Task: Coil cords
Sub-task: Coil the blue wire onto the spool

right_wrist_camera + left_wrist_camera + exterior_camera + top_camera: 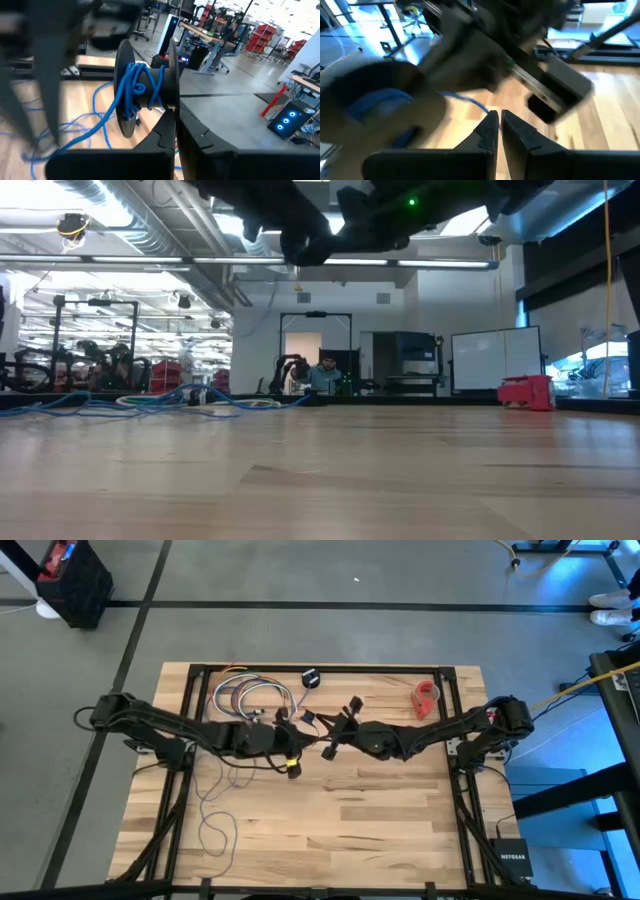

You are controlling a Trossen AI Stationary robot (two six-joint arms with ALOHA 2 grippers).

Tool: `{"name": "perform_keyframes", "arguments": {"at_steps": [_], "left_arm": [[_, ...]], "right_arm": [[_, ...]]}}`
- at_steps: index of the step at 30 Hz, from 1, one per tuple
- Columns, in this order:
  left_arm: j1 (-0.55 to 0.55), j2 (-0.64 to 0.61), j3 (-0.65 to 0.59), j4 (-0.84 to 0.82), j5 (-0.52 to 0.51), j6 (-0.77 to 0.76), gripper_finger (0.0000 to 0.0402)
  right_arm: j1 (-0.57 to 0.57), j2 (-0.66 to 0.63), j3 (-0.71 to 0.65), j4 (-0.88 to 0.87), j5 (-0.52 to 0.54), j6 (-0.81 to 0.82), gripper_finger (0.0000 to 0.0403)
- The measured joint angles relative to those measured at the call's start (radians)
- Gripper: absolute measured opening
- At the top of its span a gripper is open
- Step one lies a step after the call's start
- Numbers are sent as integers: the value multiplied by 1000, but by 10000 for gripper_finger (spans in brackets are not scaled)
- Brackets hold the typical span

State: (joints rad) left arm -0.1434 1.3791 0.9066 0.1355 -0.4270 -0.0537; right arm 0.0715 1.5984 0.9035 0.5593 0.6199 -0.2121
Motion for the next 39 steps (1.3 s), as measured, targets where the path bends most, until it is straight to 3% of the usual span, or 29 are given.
{"name": "perform_keyframes", "arguments": {"at_steps": [12,23,29,33,39], "left_arm": [[-35,2,0,-59,1,-3,15],[-79,2,22,-78,2,29,18],[-116,2,99,-210,-4,36,73],[-129,2,137,-331,-73,47,111],[-128,-47,150,-390,-119,34,131]], "right_arm": [[0,-40,92,-7,-17,-62,8],[0,-60,93,-78,-10,-66,8],[0,-60,93,-104,-11,-58,8],[0,-58,93,-119,-11,-57,8],[1,-59,93,-116,-18,-57,8]]}}
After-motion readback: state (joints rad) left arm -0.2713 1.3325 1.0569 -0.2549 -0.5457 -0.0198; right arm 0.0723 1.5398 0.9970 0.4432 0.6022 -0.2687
